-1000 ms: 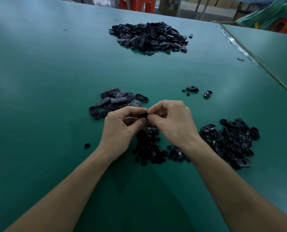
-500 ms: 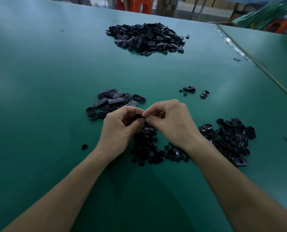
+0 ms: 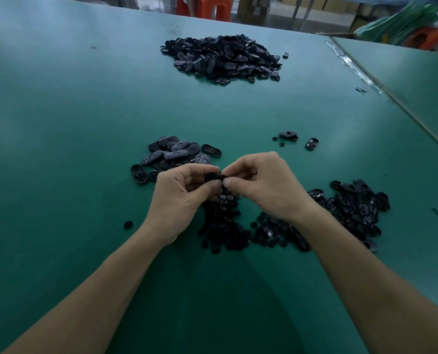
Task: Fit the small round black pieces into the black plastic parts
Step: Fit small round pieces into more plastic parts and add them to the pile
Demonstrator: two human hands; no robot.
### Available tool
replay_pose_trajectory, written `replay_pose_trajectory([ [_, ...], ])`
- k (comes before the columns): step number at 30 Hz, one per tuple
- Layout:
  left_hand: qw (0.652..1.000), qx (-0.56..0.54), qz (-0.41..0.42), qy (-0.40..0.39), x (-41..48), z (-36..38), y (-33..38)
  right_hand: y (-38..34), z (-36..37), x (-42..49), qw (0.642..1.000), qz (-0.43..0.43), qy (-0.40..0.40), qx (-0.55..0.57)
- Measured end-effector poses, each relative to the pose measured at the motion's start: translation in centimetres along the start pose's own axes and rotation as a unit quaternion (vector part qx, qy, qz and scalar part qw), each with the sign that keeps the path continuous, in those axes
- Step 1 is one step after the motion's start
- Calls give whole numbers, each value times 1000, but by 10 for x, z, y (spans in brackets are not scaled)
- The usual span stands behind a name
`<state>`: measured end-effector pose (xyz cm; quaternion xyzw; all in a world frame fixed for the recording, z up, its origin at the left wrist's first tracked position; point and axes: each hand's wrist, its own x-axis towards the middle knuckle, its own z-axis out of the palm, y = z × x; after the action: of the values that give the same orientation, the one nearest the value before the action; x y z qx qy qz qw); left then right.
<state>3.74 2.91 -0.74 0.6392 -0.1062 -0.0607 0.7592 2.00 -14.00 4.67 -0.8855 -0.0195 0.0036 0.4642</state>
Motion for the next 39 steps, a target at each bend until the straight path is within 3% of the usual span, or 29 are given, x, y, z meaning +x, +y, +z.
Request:
replay_pose_trajectory([
  [9, 999, -26, -1, 27, 0, 1, 0, -9, 5, -2, 998, -9, 37, -47],
  [19, 998, 6, 17, 59, 1, 2, -5, -2, -9, 9, 999, 12, -45, -22],
  [21, 997, 3, 23, 72, 1, 0, -6, 12, -22, 21, 998, 24, 8, -65],
  [24, 996, -12, 37, 83, 3, -4, -7, 44, -51, 41, 961, 100, 105, -235],
  [27, 991, -48, 27, 119, 6, -5, -8, 78, -75, 49, 905, 230, 65, -352],
  [29, 985, -93, 10, 144, 9, -5, -8, 92, -84, 49, 885, 262, 37, -382],
  [31, 981, -116, 0, 157, 11, -5, -8, 98, -87, 47, 891, 238, 52, -384],
  [35, 981, -85, -21, 173, 12, -6, -11, 98, -80, 36, 899, 114, 161, -390],
  [39, 985, -36, -14, 168, 10, -7, -12, 92, -72, 28, 884, 71, 173, -430],
])
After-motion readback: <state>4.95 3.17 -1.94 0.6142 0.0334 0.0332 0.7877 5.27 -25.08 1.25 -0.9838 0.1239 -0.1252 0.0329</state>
